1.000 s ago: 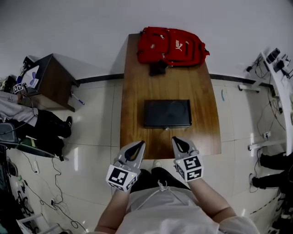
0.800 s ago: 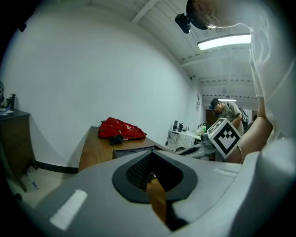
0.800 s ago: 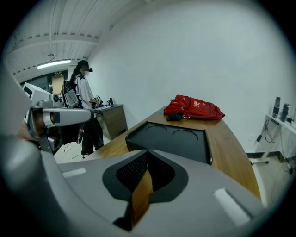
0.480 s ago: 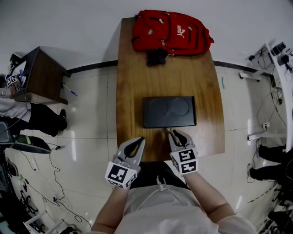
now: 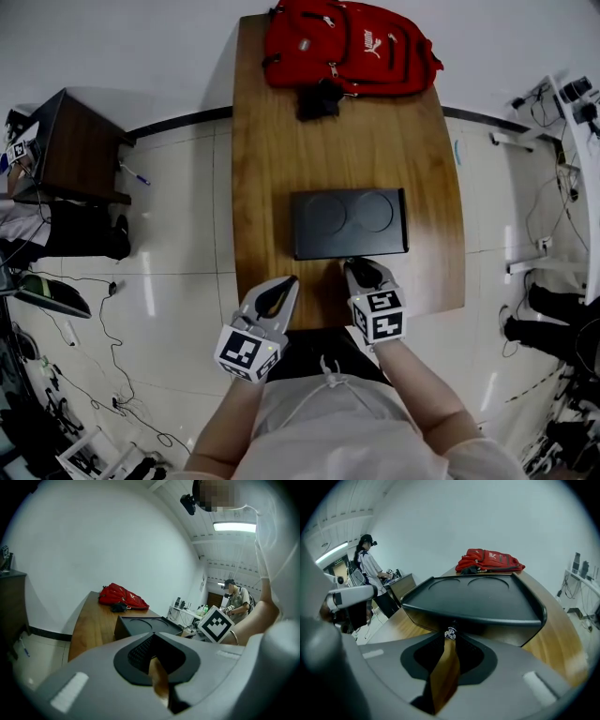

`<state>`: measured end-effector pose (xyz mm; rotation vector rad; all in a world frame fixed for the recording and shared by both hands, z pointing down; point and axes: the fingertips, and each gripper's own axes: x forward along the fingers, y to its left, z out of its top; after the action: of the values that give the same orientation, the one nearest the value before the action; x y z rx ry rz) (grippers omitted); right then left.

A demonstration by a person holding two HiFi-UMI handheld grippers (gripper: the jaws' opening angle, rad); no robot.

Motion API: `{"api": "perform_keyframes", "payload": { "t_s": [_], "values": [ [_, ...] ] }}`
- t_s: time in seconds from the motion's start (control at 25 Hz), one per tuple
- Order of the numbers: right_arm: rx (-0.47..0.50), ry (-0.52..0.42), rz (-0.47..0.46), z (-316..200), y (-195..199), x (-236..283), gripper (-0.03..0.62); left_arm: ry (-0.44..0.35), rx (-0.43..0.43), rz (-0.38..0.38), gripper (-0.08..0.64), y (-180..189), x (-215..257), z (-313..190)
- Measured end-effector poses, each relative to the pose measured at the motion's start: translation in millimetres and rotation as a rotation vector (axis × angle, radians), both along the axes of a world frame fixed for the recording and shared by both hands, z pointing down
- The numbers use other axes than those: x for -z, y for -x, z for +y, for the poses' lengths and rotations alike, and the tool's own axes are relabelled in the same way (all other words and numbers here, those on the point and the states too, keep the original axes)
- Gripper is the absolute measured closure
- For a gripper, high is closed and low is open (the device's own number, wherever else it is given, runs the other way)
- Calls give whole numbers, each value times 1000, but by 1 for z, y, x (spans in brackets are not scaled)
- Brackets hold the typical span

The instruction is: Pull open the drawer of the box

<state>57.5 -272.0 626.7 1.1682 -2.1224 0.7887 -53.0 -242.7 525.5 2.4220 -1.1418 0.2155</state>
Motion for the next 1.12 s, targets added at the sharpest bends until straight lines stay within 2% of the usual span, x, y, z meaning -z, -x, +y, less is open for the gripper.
{"api": "perform_keyframes", "payload": {
  "t_s": [0.2, 0.48, 1.12],
  "values": [
    [-3, 19, -25, -2, 0, -4, 516, 15, -10, 7, 558, -3, -4, 2],
    [17, 19, -8, 4, 1, -4, 519, 23, -20, -3, 558, -5, -7, 12],
    [25, 66, 4, 71, -8, -10, 517, 15, -24, -9, 558, -3, -8, 46]
  ]
}}
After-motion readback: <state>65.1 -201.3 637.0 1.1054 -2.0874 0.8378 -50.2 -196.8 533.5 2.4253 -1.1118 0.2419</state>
